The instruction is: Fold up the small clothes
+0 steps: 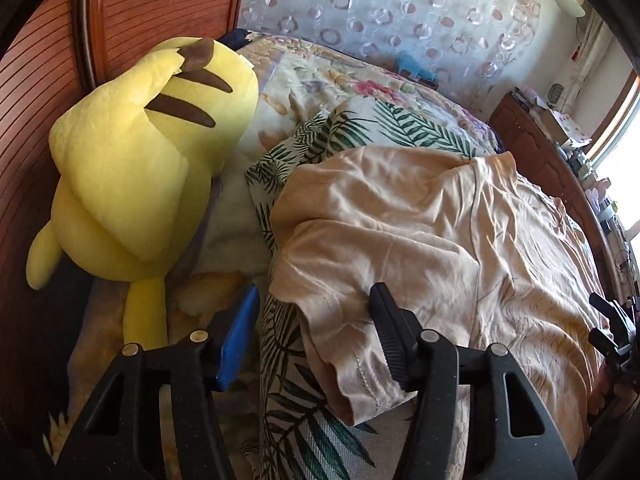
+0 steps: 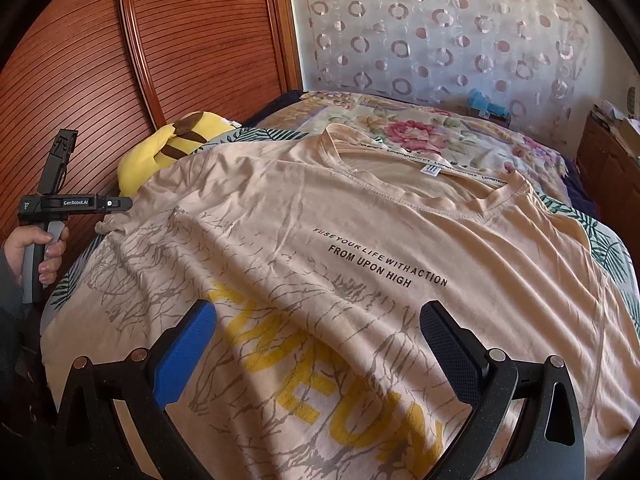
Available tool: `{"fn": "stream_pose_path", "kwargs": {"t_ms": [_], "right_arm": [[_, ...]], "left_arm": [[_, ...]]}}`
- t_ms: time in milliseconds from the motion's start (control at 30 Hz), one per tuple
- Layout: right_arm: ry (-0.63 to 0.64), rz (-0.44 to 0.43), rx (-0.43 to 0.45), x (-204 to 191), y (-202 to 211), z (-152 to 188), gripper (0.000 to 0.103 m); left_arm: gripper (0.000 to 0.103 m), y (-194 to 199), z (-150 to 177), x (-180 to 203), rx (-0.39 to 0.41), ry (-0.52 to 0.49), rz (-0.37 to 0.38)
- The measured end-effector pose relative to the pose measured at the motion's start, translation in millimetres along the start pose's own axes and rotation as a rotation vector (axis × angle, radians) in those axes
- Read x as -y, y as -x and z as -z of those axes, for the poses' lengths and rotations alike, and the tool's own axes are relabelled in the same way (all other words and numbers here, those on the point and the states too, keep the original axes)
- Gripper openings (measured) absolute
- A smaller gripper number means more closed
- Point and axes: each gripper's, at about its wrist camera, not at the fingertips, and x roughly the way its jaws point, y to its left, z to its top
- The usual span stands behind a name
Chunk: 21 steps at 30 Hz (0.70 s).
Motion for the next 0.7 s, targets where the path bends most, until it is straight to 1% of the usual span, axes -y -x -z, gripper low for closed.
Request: {"fn": "stream_pose_path", "kwargs": {"t_ms": [33, 67, 100, 133, 167, 200, 267, 333, 400, 433, 500, 667, 700], "right_arm": [[-0.001, 0.004, -0.007, 2, -3, 0, 0.102], [0.001, 0.012, -0.012, 1, -7, -1, 0.102], [0.004, 0.019, -0.017, 0, -10, -2, 0.102], [0.007, 0.026, -0.022, 1, -13, -1, 0.102], [0.011, 0.035, -0.029, 0, -16, 0, 0.102], [0.014, 0.043, -0.035, 0, -18, 0, 0.102], [0.012, 0.042, -0.047, -1, -24, 0, 0.102], [0.008, 0.042, -0.042, -2, -24, 0, 0.102], [-0.001, 0.045, -0.046, -2, -26, 1, 0.102], [-0.006, 0.047, -0.047, -2, -28, 1, 0.102], [-0.013, 0.048, -0.045, -1, -29, 2, 0.102], [-0.025, 0.049, -0.045, 1, -29, 3, 0.102], [-0.027, 0.052, -0.044, 1, -29, 3, 0.102]], "left_arm": [[0.047, 1, 0, 1, 0.003, -0.006, 0.009], [0.032, 4, 0, 3, 0.013, -0.012, 0.007], [0.022, 5, 0, 5, 0.022, -0.022, -0.005], [0.018, 9, 1, 10, 0.034, -0.046, -0.029], [0.010, 11, 2, 14, 0.044, -0.069, -0.042], [0.008, 12, 1, 16, 0.052, -0.087, -0.054], [0.005, 20, 3, 27, 0.087, -0.142, -0.103], [0.005, 30, 0, 33, 0.128, -0.164, -0.111], [0.004, 41, -6, 40, 0.160, -0.176, -0.088], [0.004, 48, -9, 48, 0.175, -0.190, -0.064], [0.004, 55, -18, 63, 0.183, -0.222, -0.023], [0.004, 65, -27, 128, 0.197, -0.346, 0.108], [0.004, 66, -26, 137, 0.196, -0.365, 0.122]]}}
